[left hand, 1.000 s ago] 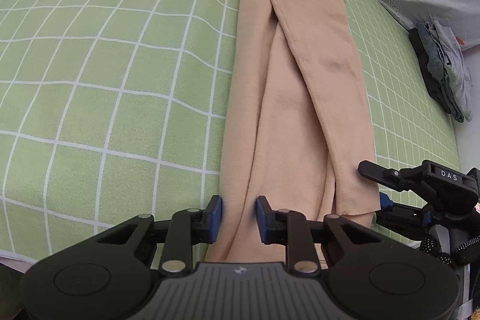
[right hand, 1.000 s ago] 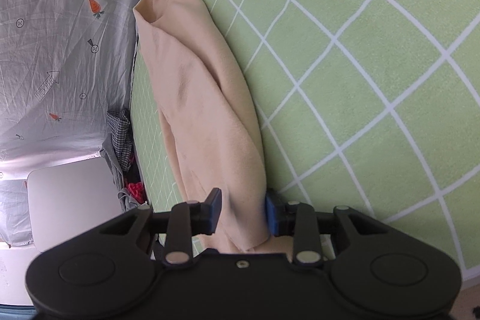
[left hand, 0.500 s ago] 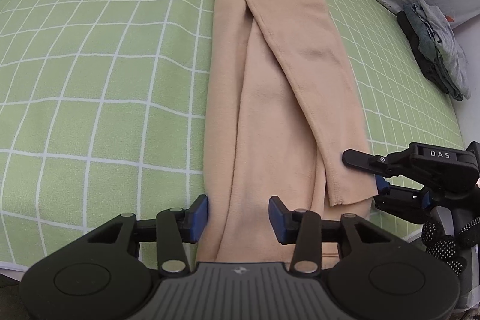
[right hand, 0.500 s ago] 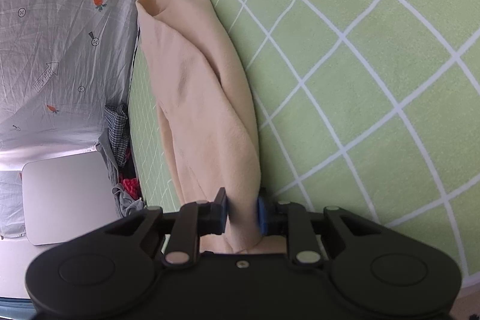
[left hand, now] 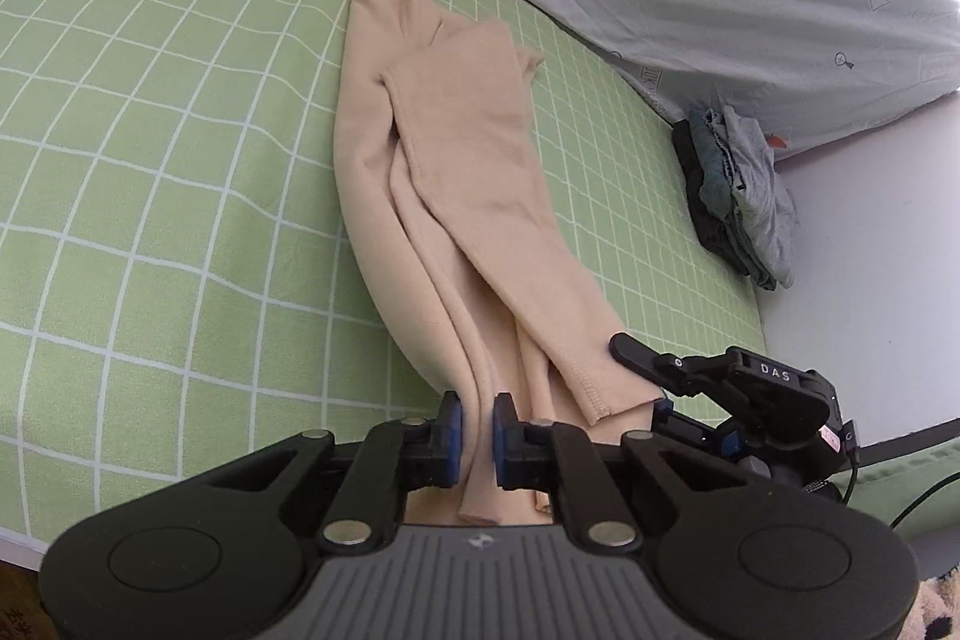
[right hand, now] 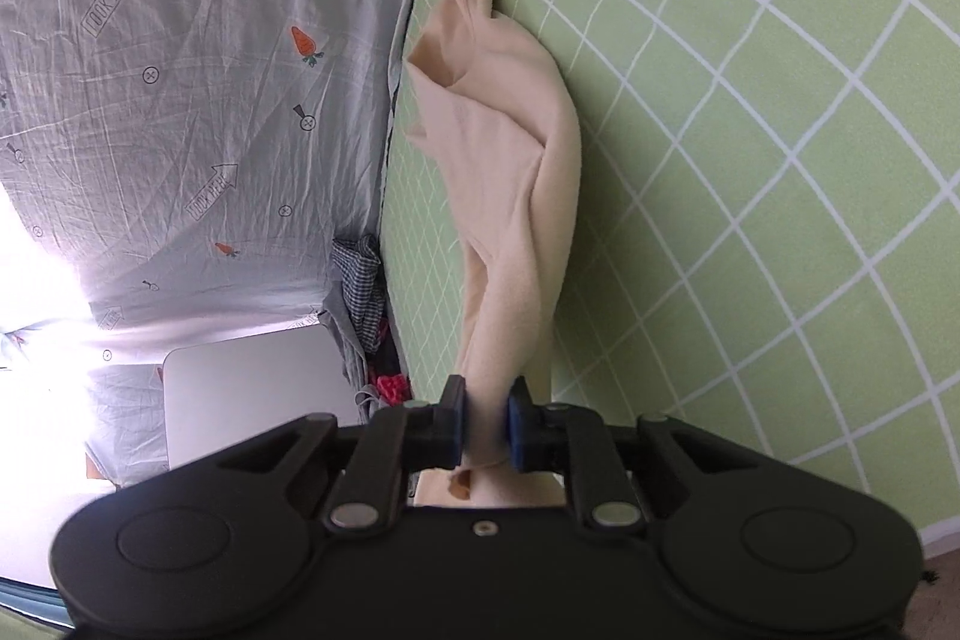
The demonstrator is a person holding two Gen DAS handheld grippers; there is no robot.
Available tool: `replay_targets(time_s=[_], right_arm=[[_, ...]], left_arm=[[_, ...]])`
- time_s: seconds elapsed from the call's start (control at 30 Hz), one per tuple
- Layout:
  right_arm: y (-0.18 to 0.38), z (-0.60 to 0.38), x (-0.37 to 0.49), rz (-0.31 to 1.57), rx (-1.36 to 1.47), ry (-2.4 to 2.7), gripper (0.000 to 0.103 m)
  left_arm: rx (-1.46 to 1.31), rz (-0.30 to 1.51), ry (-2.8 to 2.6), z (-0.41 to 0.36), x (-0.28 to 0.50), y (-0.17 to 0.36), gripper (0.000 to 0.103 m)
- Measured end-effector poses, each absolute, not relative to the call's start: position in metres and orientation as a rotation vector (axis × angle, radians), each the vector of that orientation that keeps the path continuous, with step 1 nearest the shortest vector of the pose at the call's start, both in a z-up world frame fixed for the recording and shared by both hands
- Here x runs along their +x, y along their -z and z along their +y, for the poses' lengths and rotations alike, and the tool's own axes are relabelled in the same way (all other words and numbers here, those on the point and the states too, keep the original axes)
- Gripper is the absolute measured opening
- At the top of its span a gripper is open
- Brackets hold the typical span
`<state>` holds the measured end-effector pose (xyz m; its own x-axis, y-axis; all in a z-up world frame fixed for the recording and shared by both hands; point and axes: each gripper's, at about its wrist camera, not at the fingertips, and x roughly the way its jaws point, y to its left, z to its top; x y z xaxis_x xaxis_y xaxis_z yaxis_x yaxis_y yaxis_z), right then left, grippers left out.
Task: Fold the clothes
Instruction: 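Pinch the shirt hem with both grippers, then lift the hem with both grippers and fold it over toward the collar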
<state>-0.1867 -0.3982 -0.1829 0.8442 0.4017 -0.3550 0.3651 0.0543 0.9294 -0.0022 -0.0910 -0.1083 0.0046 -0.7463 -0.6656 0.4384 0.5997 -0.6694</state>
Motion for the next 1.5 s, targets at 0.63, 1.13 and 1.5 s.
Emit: replay_targets(time_s=[0.63, 1.13, 1.5], right_arm=[[0.156, -0.454, -0.124, 0.436, 1.608, -0.025, 0.015], [0.216, -0.543, 0.004, 0.513, 1.752, 0.099, 0.021], [0.218, -0.588, 0.048, 0.466, 1.664, 0.222, 0.082]], left_arm=[[-0.419, 1.122, 0.815, -0.159, 0.092, 0.074, 0.011], [-0.365, 1.166, 0.680, -0.261, 0.217, 0.112, 0.012], [-0.258, 1.124, 0.637, -0.272, 0.248, 0.135, 0.033]])
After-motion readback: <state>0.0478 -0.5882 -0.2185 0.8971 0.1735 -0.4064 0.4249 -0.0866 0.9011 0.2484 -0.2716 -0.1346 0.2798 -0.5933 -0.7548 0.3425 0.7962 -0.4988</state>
